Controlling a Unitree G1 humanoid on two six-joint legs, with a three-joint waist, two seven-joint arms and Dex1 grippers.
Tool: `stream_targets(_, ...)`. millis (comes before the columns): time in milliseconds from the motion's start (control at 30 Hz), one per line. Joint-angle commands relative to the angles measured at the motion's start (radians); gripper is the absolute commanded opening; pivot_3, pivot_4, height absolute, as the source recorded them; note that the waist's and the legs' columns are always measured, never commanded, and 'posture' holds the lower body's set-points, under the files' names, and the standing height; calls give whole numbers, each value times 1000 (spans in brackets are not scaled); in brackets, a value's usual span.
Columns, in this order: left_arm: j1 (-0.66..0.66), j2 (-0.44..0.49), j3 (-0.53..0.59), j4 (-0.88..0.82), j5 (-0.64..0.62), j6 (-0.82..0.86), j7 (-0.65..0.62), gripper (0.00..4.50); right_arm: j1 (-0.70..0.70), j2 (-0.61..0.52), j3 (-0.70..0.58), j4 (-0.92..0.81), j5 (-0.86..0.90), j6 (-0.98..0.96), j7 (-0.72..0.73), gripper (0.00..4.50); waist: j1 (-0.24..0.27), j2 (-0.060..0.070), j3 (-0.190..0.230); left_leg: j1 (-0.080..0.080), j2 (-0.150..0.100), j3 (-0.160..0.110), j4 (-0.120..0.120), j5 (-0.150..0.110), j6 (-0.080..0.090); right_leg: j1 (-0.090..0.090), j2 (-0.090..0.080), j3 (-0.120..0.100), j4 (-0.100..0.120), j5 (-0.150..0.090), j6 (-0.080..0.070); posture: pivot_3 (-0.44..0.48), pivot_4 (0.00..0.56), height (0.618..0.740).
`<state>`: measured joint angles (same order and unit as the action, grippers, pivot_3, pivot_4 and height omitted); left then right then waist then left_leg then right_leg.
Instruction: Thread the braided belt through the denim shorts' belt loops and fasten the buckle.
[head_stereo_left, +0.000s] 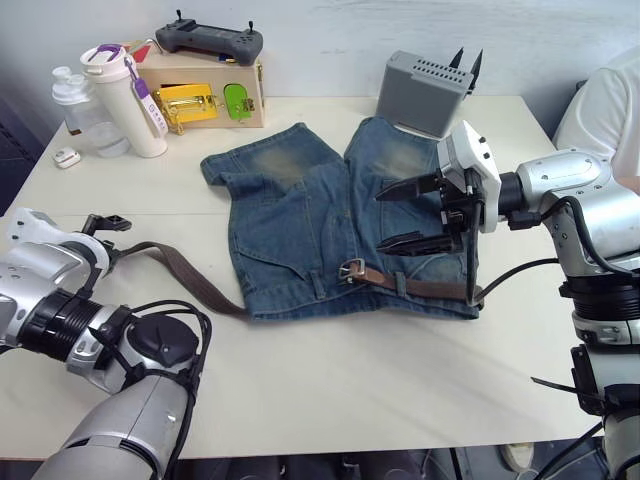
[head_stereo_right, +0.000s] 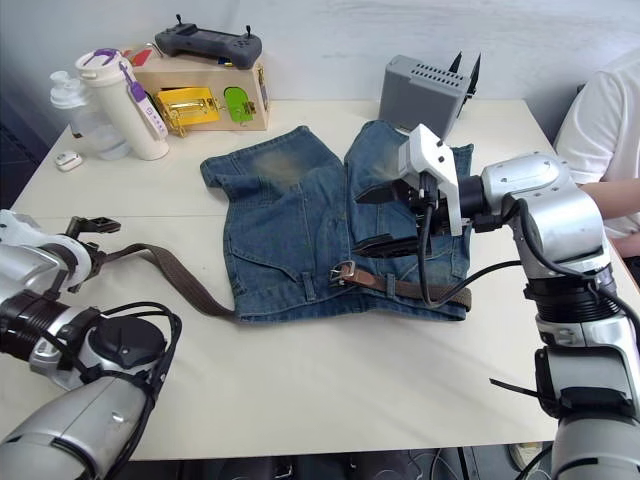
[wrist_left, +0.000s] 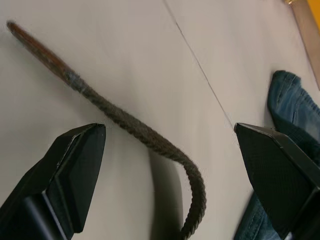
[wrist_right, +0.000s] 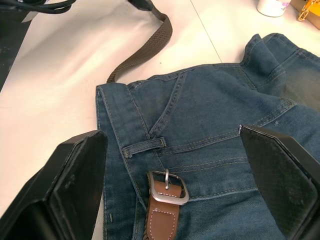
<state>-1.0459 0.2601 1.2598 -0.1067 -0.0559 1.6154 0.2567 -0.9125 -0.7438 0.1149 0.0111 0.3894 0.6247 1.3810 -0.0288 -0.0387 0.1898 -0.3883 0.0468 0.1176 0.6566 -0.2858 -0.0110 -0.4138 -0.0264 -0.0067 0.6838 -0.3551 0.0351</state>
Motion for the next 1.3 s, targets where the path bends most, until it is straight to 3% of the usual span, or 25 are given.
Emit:
stream_targets(33, -40, -12, 29, -71, 40, -34, 37, 4500, -19, -12, -15, -4, -2, -22, -16, 4459, 0, 0, 0, 0, 0, 0, 0, 0, 0, 0, 0, 0, 0, 0, 0, 0, 150, 735)
stream_targets(200, -79, -34, 136, 41, 15, -199, 95, 4500, -29, 8, -8, 10, -17, -40, -48, 4459, 0, 0, 0, 0, 0, 0, 0, 0, 0, 0, 0, 0, 0, 0, 0, 0, 150, 735)
stream_targets(267, -97, -36, 195, 106, -8, -260, 126, 3989, -33, 11, -5, 13, -24, -48, -57, 4500, 2, 0, 0, 0, 0, 0, 0, 0, 0, 0, 0, 0, 0, 0, 0, 0, 150, 735)
stream_targets(333, -95, -31, 240, 172, -30, -328, 161, 3309, -35, 13, -5, 13, -27, -53, -63, 4500, 2, 0, 0, 0, 0, 0, 0, 0, 0, 0, 0, 0, 0, 0, 0, 0, 150, 735)
stream_targets(433, -86, -12, 282, 276, -78, -424, 205, 1932, -38, 14, -9, 10, -26, -50, -71, 4500, 2, 0, 0, 1, 0, 0, 0, 0, 0, 0, -1, -1, 0, 0, 0, 0, 150, 735)
stream_targets(567, -85, 13, 260, 383, -149, -522, 243, 217, -34, 13, -13, -4, -25, -45, -84, 4500, 3, 0, 0, 2, 0, 0, 0, 1, -1, 0, -1, -3, 2, 0, 0, 0, 150, 735)
stream_targets(667, -61, 38, 215, 412, -187, -555, 256, 102, -29, 7, -15, -15, -22, -39, -91, 4500, 5, 0, 0, 1, 0, 0, 0, 0, -1, 0, -2, -3, 2, 0, 0, 0, 150, 735)
stream_targets(767, 3, 91, 97, 419, -207, -531, 194, 102, -23, -2, -20, -22, -23, -33, -101, 4500, 0, 0, 0, 1, 0, 0, 0, 0, -1, 0, -2, -4, 1, 0, 0, 0, 150, 735)
stream_targets(800, 27, 115, 50, 431, -218, -509, 160, 102, -21, -3, -21, -24, -21, -31, -103, 4500, -3, 0, 0, 1, 0, 0, 0, 0, -1, 0, -2, -5, 1, 0, 0, 0, 150, 735)
stream_targets(900, 145, 270, -250, 465, -253, -409, -111, 102, -12, -4, -32, -35, -11, -18, -119, 4500, -10, 0, 0, 1, 1, 1, -1, 1, -1, -1, -2, -7, 1, 0, 0, 0, 150, 735)
stream_targets(1033, 316, 467, -702, 336, -315, -530, -620, 102, -3, -2, -39, -42, -4, -9, -138, 4500, -12, -1, 1, 1, 2, 1, -3, 2, -4, -2, -1, -8, 0, 0, -3, 0, 150, 735)
stream_targets(1100, 368, 510, -788, 267, -346, -637, -801, 102, -2, 2, -41, -43, -1, -6, -147, 4500, -10, -1, 1, 1, 1, 1, -3, 2, -4, -2, -2, -8, 0, 0, -3, 0, 150, 735)
stream_targets(1167, 413, 518, -806, 181, -405, -721, -947, 102, 2, 7, -43, -48, 1, -4, -156, 4500, -6, -1, 1, 1, 1, 0, -3, 2, -4, -1, -3, -8, 0, 0, -4, 0, 150, 735)
stream_targets(1300, 445, 499, -813, 86, -508, -791, -1110, 102, 10, 12, -50, -58, 9, -3, -175, 4500, -1, -1, 1, 1, 0, 0, -2, 2, -3, 0, -4, -9, -1, 0, -4, 0, 150, 735)
